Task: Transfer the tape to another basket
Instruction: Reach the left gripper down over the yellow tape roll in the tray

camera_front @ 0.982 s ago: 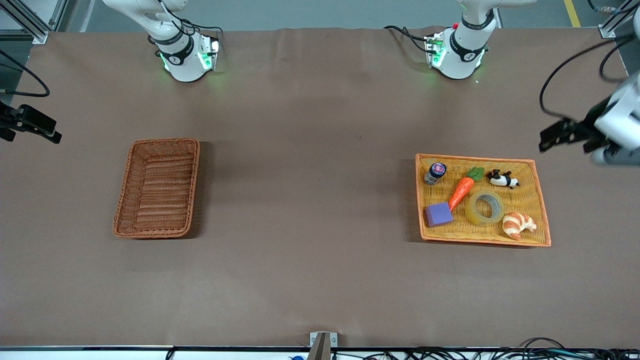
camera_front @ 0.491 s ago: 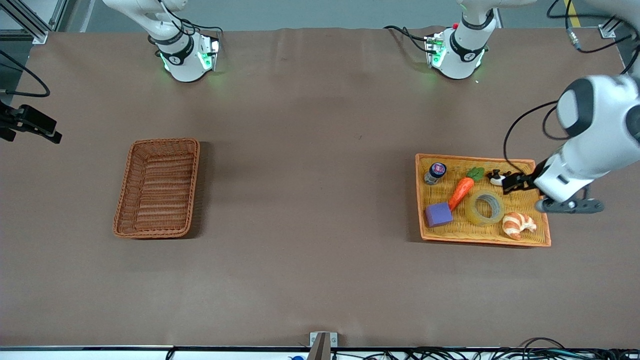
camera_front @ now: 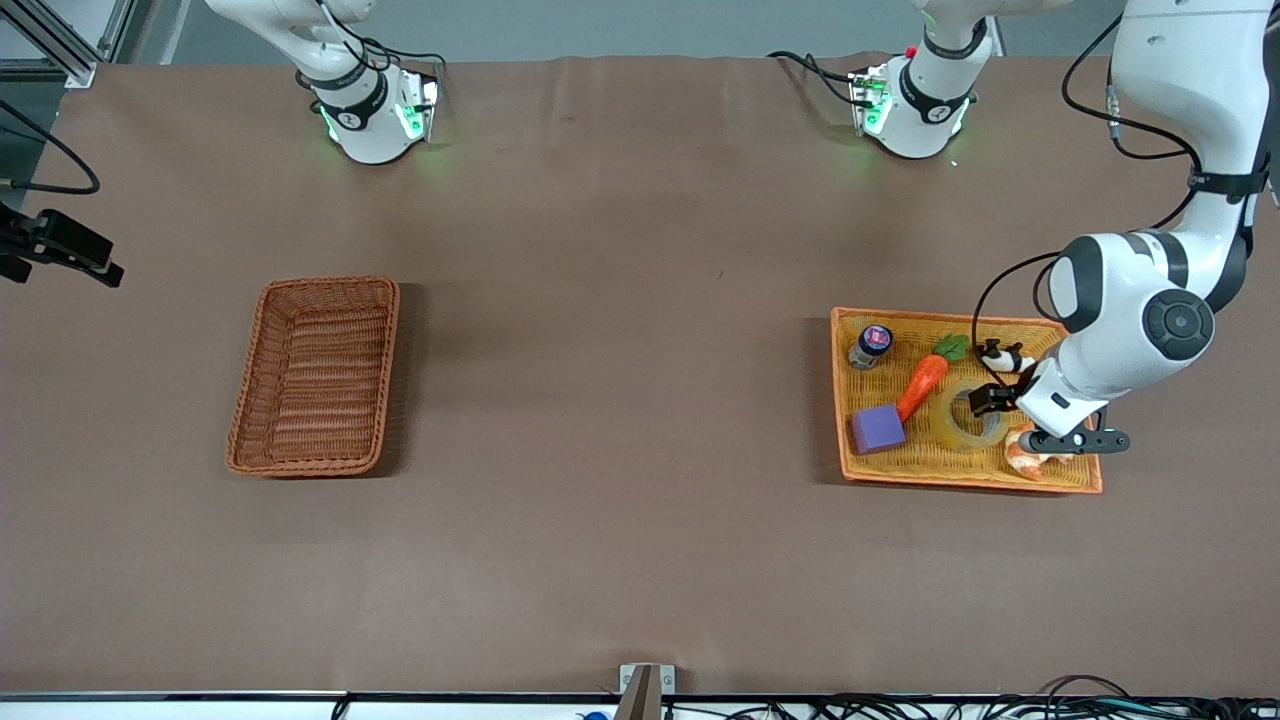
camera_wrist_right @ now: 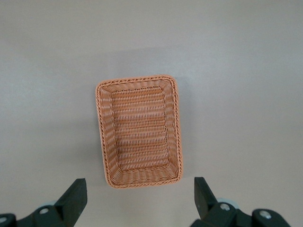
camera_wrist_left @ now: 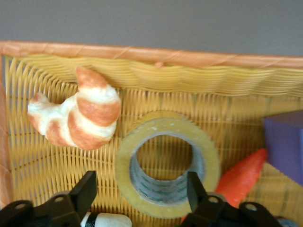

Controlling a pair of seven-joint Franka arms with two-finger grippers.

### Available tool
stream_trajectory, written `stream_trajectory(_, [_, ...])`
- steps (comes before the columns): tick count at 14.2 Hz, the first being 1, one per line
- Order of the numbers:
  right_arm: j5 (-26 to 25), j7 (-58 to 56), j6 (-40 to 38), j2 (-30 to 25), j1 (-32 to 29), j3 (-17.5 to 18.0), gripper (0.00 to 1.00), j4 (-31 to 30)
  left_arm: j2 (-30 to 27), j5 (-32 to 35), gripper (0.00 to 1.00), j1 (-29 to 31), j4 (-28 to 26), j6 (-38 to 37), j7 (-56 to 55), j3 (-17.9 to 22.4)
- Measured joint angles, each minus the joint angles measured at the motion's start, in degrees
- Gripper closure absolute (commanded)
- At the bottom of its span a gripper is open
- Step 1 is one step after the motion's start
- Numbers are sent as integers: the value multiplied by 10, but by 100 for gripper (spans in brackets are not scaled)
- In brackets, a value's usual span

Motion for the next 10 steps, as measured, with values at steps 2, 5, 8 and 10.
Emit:
stream_trajectory(2, [0, 0, 0, 0, 0, 0, 0, 0, 20, 0, 41, 7, 0, 8, 2, 0])
stream_trajectory(5, [0, 0, 0, 0, 0, 0, 0, 0, 41, 0, 77, 7, 0, 19, 2, 0])
stream_trajectory(8, [0, 0, 0, 0, 0, 0, 0, 0, 47, 0, 100, 9, 0, 27, 2, 0])
stream_trajectory(10, [0, 0, 0, 0, 0, 0, 0, 0, 45, 0, 100, 8, 6, 30, 1, 0])
